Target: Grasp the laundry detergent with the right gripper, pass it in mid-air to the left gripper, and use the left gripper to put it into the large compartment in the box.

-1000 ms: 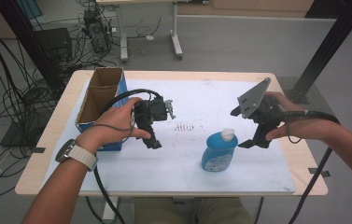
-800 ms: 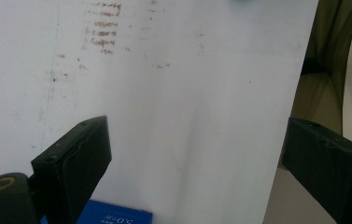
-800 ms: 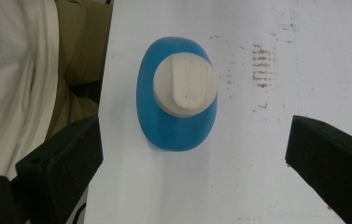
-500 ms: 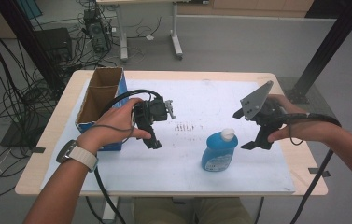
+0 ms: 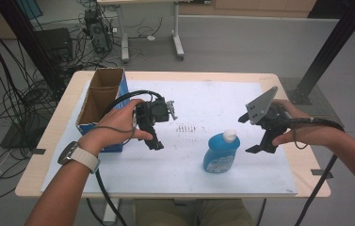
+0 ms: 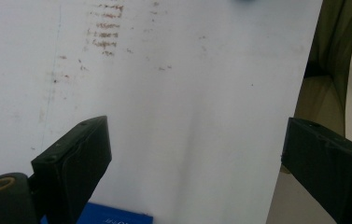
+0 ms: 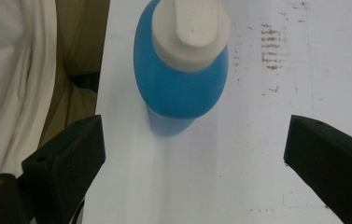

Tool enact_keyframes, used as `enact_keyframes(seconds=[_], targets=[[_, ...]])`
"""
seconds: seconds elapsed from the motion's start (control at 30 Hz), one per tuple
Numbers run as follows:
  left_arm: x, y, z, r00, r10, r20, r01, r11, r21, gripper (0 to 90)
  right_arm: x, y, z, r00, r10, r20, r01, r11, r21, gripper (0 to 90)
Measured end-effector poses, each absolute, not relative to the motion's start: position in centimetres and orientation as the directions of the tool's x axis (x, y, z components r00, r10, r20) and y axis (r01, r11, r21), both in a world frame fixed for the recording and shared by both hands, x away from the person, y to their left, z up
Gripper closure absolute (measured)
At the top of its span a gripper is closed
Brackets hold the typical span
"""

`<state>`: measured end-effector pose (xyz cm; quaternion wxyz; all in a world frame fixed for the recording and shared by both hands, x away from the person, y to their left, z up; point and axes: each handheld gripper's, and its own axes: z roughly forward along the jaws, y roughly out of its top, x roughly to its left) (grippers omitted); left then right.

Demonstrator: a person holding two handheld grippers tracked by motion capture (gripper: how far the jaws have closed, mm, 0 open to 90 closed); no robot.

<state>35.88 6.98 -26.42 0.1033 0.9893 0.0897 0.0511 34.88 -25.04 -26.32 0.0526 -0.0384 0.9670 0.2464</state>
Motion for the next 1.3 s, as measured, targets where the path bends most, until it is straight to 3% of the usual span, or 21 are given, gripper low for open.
enact_keyframes(seconds=[1.3], targets=[[35.9,6.7,-26.5,0.977,0.193,0.089,0.170,-0.963,0.210,8.8,35.2,-26.4,-29.6,-0.995,-0.027,-0.091,-0.069,0.865,0.497,5.4]])
